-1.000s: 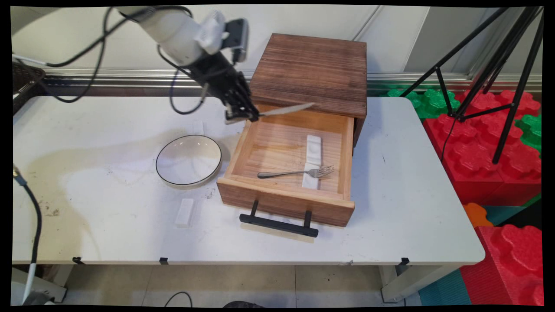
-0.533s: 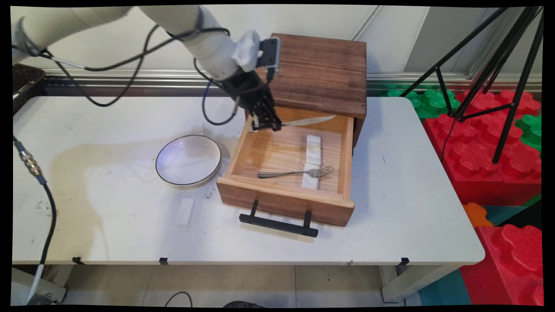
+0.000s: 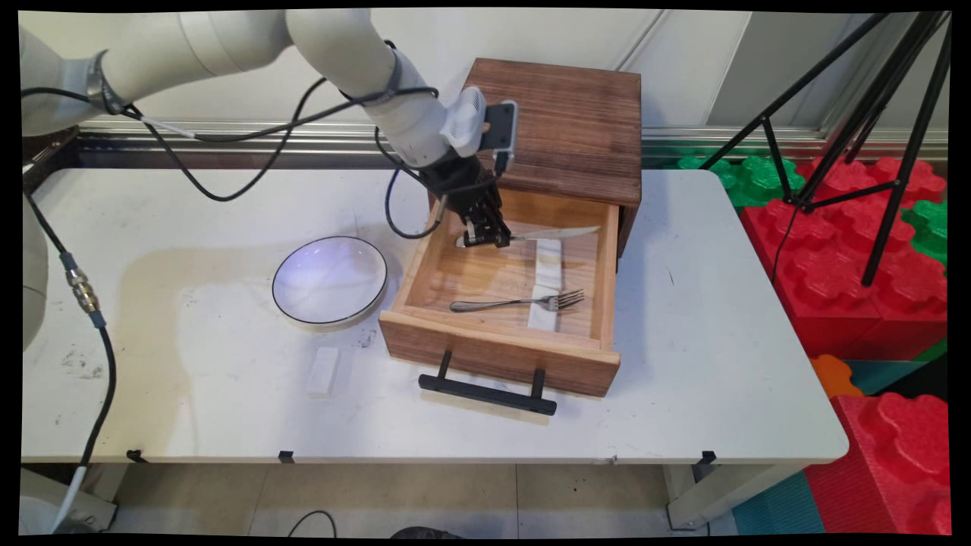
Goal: Place the picked object into the drawer
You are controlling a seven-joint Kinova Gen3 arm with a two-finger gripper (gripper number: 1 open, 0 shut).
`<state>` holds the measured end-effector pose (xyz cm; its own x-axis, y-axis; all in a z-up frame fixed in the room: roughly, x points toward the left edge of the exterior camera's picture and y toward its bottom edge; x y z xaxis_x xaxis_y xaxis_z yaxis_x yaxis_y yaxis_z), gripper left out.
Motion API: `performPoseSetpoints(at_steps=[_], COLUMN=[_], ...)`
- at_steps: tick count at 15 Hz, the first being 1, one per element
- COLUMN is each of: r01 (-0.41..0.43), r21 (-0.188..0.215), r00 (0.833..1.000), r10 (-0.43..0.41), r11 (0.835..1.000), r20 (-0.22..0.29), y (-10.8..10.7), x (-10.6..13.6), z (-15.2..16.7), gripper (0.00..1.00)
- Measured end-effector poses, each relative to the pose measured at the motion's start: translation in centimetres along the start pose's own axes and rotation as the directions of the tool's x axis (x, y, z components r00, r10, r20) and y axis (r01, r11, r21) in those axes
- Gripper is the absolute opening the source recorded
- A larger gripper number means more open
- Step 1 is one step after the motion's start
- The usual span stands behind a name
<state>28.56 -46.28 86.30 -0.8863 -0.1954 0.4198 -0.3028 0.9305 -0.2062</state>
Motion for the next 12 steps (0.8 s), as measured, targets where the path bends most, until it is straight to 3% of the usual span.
performPoseSetpoints(at_steps=[12], r01=[-0.023], r21=[0.002], r00=[1.0], r10=[0.023], r11=[1.0], r20=[0.012], y=[-0.3], x=[-0.3], z=[3.8], gripper=[0.0])
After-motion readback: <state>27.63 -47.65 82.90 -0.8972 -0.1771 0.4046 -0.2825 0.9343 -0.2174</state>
